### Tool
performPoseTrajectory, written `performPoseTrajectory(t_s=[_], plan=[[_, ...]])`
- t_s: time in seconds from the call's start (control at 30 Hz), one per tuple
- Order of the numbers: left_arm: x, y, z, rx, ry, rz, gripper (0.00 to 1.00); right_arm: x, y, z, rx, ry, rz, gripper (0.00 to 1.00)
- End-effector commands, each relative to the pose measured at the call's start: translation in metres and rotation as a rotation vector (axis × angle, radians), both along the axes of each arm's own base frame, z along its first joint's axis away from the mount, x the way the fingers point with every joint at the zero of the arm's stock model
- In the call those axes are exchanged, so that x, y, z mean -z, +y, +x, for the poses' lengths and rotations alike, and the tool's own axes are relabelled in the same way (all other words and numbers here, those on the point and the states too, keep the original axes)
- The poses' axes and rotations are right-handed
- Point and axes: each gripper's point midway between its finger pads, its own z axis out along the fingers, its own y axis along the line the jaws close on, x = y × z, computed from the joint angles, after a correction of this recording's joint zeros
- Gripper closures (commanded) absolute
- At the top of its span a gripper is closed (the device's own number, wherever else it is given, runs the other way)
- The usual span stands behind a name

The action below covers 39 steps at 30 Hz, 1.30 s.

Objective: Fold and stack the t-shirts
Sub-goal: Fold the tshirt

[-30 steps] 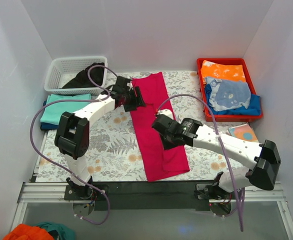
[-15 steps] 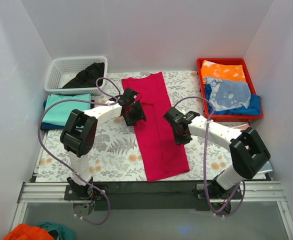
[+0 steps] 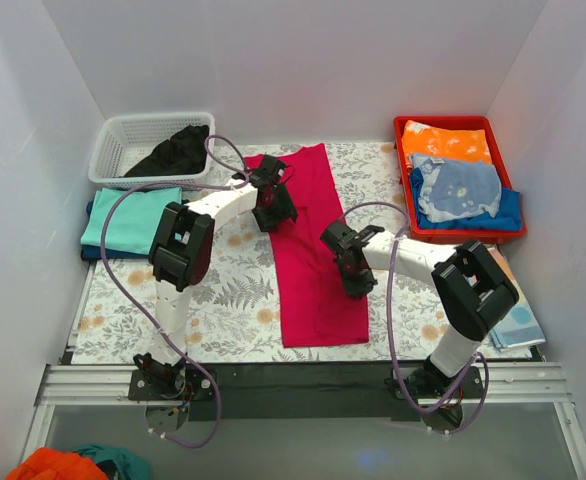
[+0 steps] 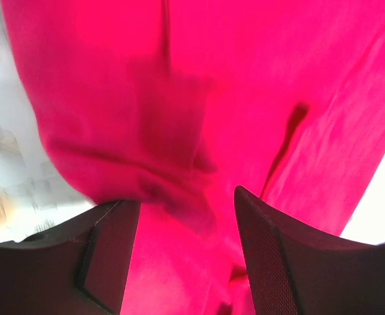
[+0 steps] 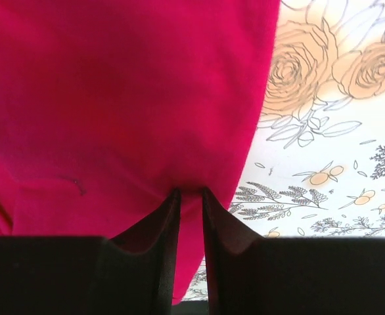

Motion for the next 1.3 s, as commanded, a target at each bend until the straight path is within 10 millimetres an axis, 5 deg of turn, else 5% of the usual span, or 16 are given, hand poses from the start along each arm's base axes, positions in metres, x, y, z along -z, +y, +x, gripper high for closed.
performPoseTrajectory(t_s=[0.0, 0.2, 0.43, 0.6, 0.63, 0.67, 0.8, 0.93, 1.17, 1.27], plan=[[0.006, 0.037, 0.040, -0.079, -0.009, 0.063, 0.43, 0.014, 0.014, 0.023, -0.008, -0.011, 0.009, 0.74], [0.001, 0.038, 0.069, -0.055, -0.052, 0.060, 0.43, 0.003, 0.029, 0.045, -0.027, -0.039, 0.023, 0.75], [0.004, 0.045, 0.064, -0.041, -0.032, 0.065, 0.43, -0.007, 0.032, 0.045, -0.033, -0.052, 0.058, 0.75], [-0.025, 0.052, 0.045, -0.040, -0.113, 0.037, 0.42, -0.036, 0.028, 0.044, -0.028, -0.130, 0.104, 0.74], [-0.053, 0.052, 0.041, -0.036, -0.171, 0.016, 0.42, -0.039, 0.026, 0.042, -0.028, -0.136, 0.110, 0.73], [-0.045, 0.057, 0.027, -0.033, -0.152, 0.028, 0.42, -0.043, 0.025, 0.040, -0.028, -0.141, 0.118, 0.73], [-0.074, 0.059, -0.003, -0.007, -0.211, 0.024, 0.41, -0.058, 0.021, 0.030, -0.022, -0.172, 0.165, 0.72], [-0.083, 0.057, -0.046, 0.005, -0.180, -0.031, 0.41, -0.052, 0.021, 0.011, -0.031, -0.131, 0.203, 0.71], [-0.071, 0.024, -0.138, 0.066, -0.051, -0.145, 0.41, -0.029, 0.027, -0.026, -0.066, -0.044, 0.274, 0.71], [-0.053, 0.025, -0.181, 0.071, 0.005, -0.145, 0.41, -0.024, 0.027, -0.034, -0.064, -0.035, 0.290, 0.69]])
